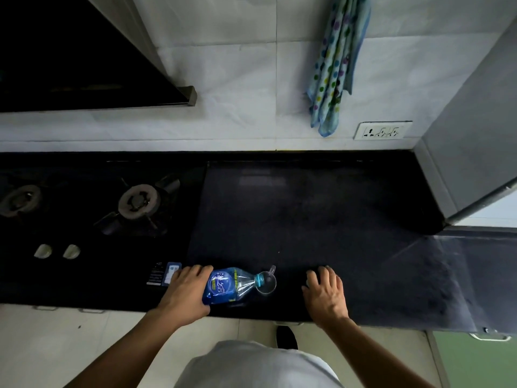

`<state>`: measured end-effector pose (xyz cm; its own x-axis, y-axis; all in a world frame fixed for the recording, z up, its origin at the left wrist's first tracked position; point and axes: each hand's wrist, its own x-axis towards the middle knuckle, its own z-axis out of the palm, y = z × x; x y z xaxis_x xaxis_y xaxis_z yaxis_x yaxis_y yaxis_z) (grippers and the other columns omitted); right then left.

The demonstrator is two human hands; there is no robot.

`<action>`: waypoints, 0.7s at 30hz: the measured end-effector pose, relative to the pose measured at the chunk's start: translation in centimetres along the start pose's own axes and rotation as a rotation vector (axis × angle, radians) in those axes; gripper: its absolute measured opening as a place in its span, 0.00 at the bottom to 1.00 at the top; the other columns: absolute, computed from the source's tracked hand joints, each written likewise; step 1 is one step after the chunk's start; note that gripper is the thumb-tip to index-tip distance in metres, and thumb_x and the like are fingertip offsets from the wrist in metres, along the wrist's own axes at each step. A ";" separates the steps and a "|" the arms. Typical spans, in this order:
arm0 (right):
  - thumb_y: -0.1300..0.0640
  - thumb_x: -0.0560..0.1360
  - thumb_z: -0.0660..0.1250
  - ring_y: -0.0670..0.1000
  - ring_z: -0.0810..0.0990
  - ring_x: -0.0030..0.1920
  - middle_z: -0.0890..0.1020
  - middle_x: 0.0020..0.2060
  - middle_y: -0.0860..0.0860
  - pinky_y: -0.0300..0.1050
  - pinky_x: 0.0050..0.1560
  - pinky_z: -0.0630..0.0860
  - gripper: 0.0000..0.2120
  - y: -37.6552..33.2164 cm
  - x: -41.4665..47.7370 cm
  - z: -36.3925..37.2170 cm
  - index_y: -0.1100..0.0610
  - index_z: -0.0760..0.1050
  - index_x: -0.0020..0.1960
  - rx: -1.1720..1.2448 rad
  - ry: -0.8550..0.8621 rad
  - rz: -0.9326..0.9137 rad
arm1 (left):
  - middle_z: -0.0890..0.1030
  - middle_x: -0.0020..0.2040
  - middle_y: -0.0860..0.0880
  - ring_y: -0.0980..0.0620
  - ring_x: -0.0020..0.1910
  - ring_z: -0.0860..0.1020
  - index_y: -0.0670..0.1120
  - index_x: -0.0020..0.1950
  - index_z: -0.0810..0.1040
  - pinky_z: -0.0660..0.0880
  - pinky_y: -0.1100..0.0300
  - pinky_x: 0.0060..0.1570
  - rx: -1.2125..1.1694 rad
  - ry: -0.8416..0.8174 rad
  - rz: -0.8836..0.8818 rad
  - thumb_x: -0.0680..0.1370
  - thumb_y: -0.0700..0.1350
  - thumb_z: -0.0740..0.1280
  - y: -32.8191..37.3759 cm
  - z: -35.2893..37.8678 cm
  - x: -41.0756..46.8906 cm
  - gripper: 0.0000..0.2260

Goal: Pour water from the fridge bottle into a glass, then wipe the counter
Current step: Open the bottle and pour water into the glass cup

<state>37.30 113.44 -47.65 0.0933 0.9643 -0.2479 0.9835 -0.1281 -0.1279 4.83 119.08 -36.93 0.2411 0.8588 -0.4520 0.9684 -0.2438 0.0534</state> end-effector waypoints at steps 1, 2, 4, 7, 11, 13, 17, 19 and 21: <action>0.49 0.71 0.73 0.63 0.76 0.60 0.78 0.55 0.59 0.61 0.58 0.77 0.20 0.0 0.1 0.1 0.56 0.76 0.59 -0.009 0.006 -0.002 | 0.71 0.69 0.51 0.48 0.68 0.70 0.51 0.77 0.60 0.63 0.53 0.71 -0.003 -0.004 -0.003 0.68 0.52 0.72 0.0 0.1 0.0 0.40; 0.48 0.71 0.72 0.63 0.75 0.60 0.78 0.55 0.59 0.60 0.58 0.76 0.20 0.0 0.1 0.0 0.55 0.76 0.59 -0.019 0.003 0.003 | 0.71 0.69 0.51 0.48 0.68 0.70 0.51 0.78 0.60 0.63 0.53 0.72 -0.004 -0.008 -0.008 0.68 0.52 0.73 0.0 0.1 -0.1 0.40; 0.47 0.71 0.71 0.63 0.75 0.60 0.78 0.55 0.58 0.60 0.58 0.76 0.21 -0.1 0.2 -0.1 0.55 0.76 0.60 -0.029 -0.015 0.011 | 0.71 0.69 0.51 0.48 0.69 0.69 0.51 0.78 0.60 0.63 0.53 0.72 -0.005 -0.014 -0.012 0.69 0.53 0.72 0.0 0.1 -0.1 0.40; 0.47 0.72 0.69 0.64 0.74 0.61 0.77 0.57 0.59 0.61 0.59 0.75 0.21 0.0 0.3 0.2 0.56 0.75 0.61 -0.025 -0.014 0.007 | 0.71 0.69 0.51 0.48 0.68 0.69 0.51 0.77 0.60 0.63 0.53 0.70 0.003 -0.013 -0.005 0.68 0.53 0.72 0.0 0.1 0.0 0.40; 0.47 0.76 0.60 0.64 0.72 0.64 0.76 0.61 0.61 0.62 0.63 0.72 0.22 0.2 0.1 0.8 0.56 0.74 0.65 -0.005 0.014 0.001 | 0.71 0.69 0.51 0.47 0.68 0.70 0.50 0.78 0.61 0.63 0.53 0.70 0.007 -0.015 0.000 0.68 0.53 0.72 -0.1 0.1 0.0 0.40; 0.48 0.77 0.58 0.66 0.72 0.67 0.76 0.63 0.63 0.63 0.66 0.71 0.22 0.3 -0.1 1.2 0.57 0.74 0.67 0.024 0.027 0.005 | 0.72 0.68 0.51 0.47 0.68 0.70 0.50 0.77 0.61 0.64 0.53 0.70 0.007 -0.017 0.001 0.68 0.53 0.72 -0.1 0.0 0.0 0.40; 0.46 0.80 0.53 0.65 0.67 0.73 0.73 0.70 0.64 0.59 0.74 0.55 0.25 0.6 -0.5 2.3 0.56 0.72 0.71 0.045 0.052 0.008 | 0.72 0.67 0.51 0.48 0.67 0.71 0.51 0.76 0.62 0.64 0.54 0.69 0.011 -0.019 -0.003 0.68 0.53 0.72 -0.1 0.1 -0.1 0.39; 0.45 0.80 0.50 0.64 0.65 0.74 0.72 0.71 0.64 0.58 0.74 0.50 0.27 0.7 -0.5 2.4 0.55 0.70 0.73 0.056 0.044 0.003 | 0.72 0.67 0.51 0.48 0.67 0.71 0.51 0.76 0.62 0.64 0.54 0.70 0.010 -0.025 -0.008 0.67 0.53 0.71 0.0 0.1 -0.1 0.38; 0.44 0.80 0.48 0.64 0.64 0.75 0.70 0.72 0.63 0.57 0.74 0.49 0.28 0.7 -0.6 2.3 0.54 0.69 0.74 0.065 0.027 -0.004 | 0.72 0.67 0.51 0.48 0.67 0.71 0.51 0.76 0.62 0.64 0.54 0.69 0.018 -0.029 -0.012 0.68 0.53 0.71 0.1 0.0 -0.1 0.38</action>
<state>37.63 112.29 -49.77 0.0942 0.9706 -0.2217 0.9719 -0.1379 -0.1909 4.86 118.96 -36.82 0.2272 0.8484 -0.4781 0.9698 -0.2416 0.0322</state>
